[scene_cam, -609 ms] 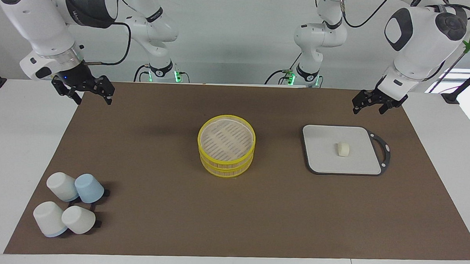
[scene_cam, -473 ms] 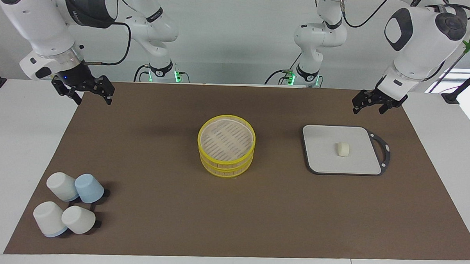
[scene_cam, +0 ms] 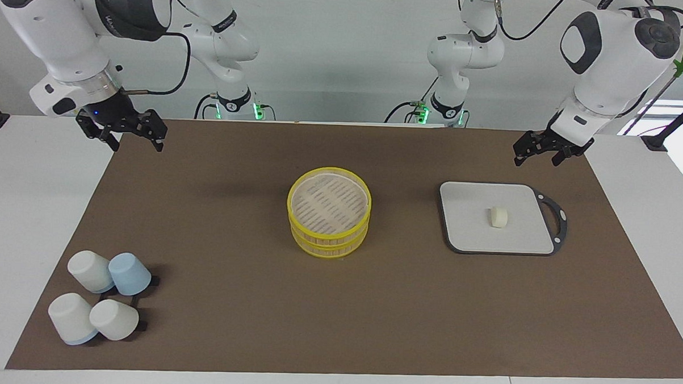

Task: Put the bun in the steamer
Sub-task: 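Reach the right gripper to the steamer lid while the left gripper approaches the bun, then grasp the white bun with the left gripper while the right gripper grips the lid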

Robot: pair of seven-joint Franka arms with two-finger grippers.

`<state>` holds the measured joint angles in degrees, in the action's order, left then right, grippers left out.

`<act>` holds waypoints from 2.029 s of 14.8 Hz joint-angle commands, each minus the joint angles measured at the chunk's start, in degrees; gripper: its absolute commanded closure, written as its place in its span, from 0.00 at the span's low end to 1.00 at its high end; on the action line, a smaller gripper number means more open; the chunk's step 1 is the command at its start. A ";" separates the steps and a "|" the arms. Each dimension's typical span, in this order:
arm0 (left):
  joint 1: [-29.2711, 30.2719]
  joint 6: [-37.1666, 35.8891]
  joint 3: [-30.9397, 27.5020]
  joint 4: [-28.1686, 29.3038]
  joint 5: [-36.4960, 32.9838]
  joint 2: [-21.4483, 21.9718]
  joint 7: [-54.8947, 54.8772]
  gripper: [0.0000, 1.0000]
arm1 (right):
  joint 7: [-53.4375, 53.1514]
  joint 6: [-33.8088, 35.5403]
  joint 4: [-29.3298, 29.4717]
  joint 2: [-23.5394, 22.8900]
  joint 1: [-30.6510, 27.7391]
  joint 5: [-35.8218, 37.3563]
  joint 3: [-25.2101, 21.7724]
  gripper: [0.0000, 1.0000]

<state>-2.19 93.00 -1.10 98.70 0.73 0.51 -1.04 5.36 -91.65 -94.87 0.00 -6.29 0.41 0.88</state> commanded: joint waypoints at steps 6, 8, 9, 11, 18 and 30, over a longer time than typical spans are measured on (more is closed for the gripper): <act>-1.06 -0.54 0.05 4.19 -1.17 3.17 2.35 0.00 | -9.12 -1.59 -0.57 0.18 4.69 -0.67 1.40 0.00; -1.94 3.57 0.05 6.14 -1.17 3.71 2.19 0.00 | -10.02 -4.05 -0.49 -1.39 8.64 -0.76 1.32 0.00; -1.68 4.81 0.05 6.85 -1.17 3.71 2.18 0.00 | -11.85 -4.93 -0.05 -2.71 10.75 -0.85 1.40 0.00; -1.33 7.18 -0.04 9.04 -1.17 3.45 1.66 0.00 | -16.68 -7.12 1.61 -6.31 16.02 -0.67 1.32 0.00; 0.96 17.91 -0.22 17.04 -1.34 -0.06 0.25 0.00 | -31.62 -8.81 13.21 -20.02 30.53 -0.58 1.23 0.00; 1.13 33.38 -0.39 24.25 -1.52 -6.30 0.16 0.00 | -48.59 -9.50 26.93 -35.24 43.02 0.65 0.61 0.00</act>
<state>-1.62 123.40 -1.61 121.62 0.62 -5.24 -0.29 -40.56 -100.83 -70.50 -33.17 35.95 0.39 1.89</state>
